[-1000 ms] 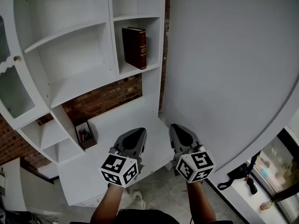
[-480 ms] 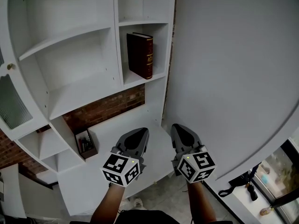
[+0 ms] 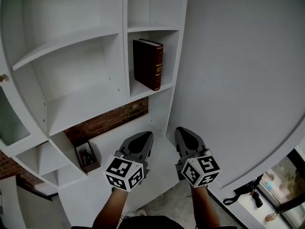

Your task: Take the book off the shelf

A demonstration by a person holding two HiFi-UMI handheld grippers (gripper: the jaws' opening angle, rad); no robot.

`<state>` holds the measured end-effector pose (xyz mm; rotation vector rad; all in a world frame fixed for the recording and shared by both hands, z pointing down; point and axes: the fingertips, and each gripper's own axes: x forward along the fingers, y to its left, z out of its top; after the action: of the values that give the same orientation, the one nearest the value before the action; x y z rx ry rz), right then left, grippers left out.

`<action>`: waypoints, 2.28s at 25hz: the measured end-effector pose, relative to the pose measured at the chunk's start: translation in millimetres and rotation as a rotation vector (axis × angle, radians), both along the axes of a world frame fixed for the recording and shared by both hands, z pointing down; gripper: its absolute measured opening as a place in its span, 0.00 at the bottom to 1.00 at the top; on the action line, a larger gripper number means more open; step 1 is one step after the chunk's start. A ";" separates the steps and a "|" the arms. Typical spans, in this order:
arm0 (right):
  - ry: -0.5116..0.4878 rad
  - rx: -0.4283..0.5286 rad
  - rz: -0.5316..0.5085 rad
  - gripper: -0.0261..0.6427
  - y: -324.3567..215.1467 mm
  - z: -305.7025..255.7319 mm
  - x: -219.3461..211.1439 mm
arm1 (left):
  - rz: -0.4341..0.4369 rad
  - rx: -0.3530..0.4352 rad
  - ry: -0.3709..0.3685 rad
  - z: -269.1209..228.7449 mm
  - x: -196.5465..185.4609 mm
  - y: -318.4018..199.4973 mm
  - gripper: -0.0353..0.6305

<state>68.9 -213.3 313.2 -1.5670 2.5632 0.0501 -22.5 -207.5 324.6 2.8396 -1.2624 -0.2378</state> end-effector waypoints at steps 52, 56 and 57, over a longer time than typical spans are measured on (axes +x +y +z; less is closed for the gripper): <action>0.021 0.035 -0.075 0.08 -106.7 -18.9 -25.0 | -0.033 -0.004 0.061 -1.1 -15.3 -92.9 0.08; 0.027 0.038 -0.093 0.08 -124.8 -19.3 -20.8 | -0.060 -0.006 0.053 0.4 -10.9 -106.6 0.08; 0.023 0.040 -0.098 0.08 -128.9 -20.4 -19.4 | -0.068 -0.006 0.051 0.5 -10.7 -109.7 0.08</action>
<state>49.5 -342.2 292.8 -1.4338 2.6351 0.1088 -33.2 -317.1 325.1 2.7693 -1.3489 -0.3052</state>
